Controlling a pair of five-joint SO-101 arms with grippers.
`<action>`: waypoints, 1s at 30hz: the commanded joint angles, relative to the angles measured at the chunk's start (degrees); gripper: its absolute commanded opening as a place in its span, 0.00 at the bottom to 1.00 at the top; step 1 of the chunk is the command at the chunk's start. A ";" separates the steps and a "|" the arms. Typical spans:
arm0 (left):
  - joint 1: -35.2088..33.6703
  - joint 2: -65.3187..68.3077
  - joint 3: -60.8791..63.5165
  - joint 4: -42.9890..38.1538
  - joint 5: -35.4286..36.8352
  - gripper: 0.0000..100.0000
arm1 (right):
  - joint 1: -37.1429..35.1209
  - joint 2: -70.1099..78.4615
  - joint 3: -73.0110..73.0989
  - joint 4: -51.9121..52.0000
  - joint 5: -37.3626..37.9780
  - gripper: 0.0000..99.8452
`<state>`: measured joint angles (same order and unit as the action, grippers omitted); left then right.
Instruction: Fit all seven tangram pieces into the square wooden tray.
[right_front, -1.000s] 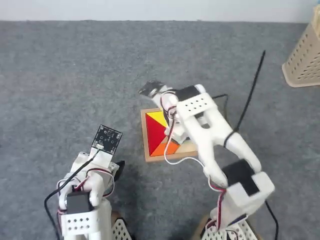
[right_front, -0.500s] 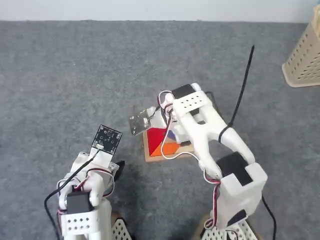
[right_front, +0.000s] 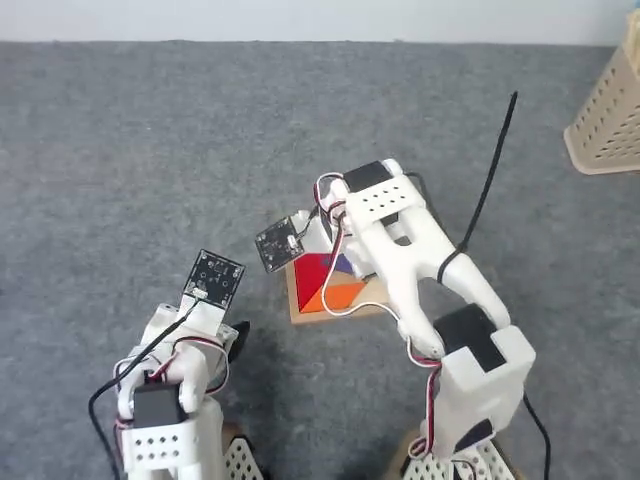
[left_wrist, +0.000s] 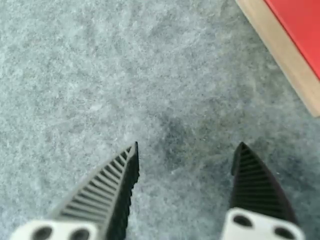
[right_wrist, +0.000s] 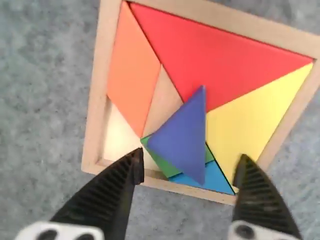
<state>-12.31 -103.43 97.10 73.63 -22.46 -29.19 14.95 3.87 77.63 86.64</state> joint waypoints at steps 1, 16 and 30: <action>0.18 -0.97 -0.48 -0.09 -0.18 0.28 | -0.04 -1.27 -3.60 0.84 -1.23 0.29; 0.18 -0.97 -0.48 -0.09 -0.18 0.28 | 4.44 -1.36 -15.30 10.95 -41.32 0.00; 0.18 -0.97 -0.48 -0.09 -0.18 0.28 | -2.07 -16.04 12.92 -23.60 -73.23 0.01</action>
<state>-12.31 -103.43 97.10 73.63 -22.46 -29.45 4.04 11.52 61.80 15.96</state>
